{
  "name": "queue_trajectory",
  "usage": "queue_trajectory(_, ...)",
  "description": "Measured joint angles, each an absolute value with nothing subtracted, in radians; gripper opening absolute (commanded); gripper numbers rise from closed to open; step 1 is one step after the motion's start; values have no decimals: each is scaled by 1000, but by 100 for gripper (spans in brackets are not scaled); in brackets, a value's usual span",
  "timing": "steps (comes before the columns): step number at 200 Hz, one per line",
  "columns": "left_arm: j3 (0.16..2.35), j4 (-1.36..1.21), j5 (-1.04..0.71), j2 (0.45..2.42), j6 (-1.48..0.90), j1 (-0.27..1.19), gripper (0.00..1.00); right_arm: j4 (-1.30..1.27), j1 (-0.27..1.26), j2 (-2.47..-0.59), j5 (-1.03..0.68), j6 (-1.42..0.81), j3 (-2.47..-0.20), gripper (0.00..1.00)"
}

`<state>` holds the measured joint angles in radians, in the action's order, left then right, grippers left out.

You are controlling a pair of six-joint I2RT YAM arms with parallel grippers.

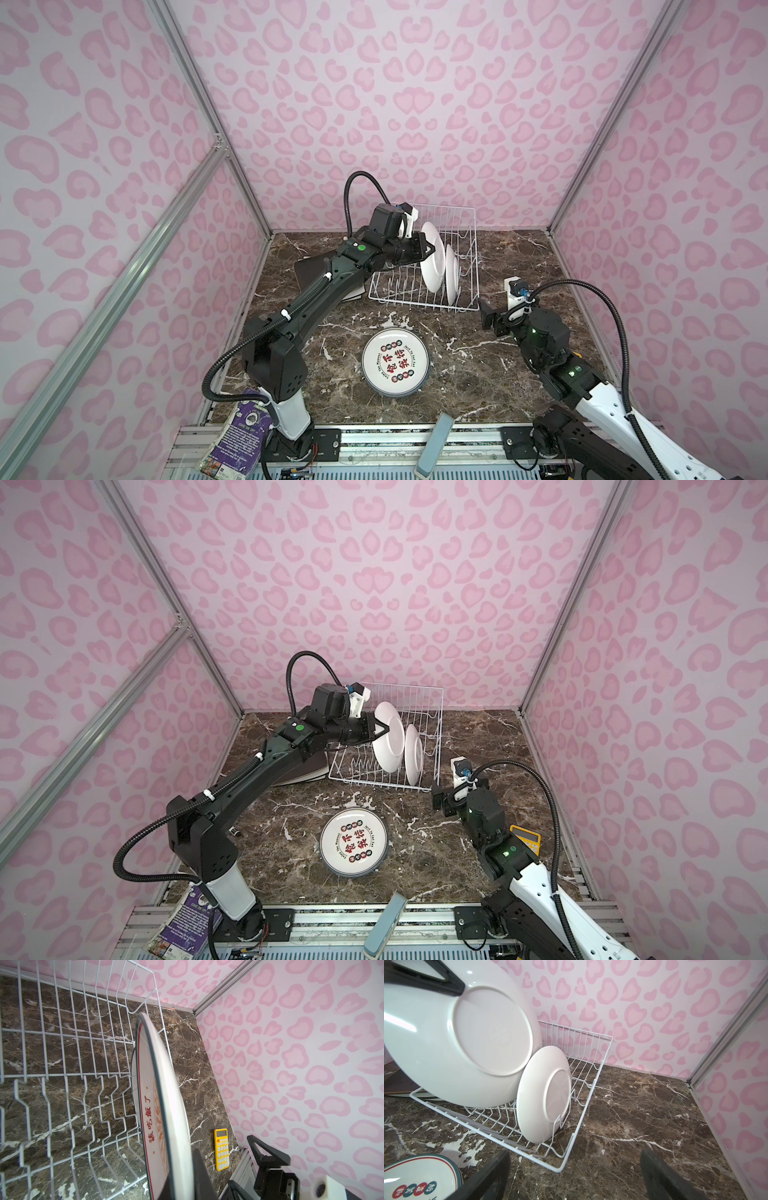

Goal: Unload the plates from the dish rack
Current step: 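Raise the held plate higher above the rack with the left gripper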

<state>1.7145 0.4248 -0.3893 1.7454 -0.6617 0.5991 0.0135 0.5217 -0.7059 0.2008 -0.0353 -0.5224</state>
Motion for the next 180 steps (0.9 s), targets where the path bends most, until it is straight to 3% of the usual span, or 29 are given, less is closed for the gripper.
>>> queue_trajectory(114, 1602, 427, -378, 1621, -649, 557, 4, 12, 522, -735, 182, -73, -538, 99)
queue_trajectory(180, 1497, 358, -367, 1487, -487, 548, 4, 6, 522, -764, 164, -145, -566, 98)
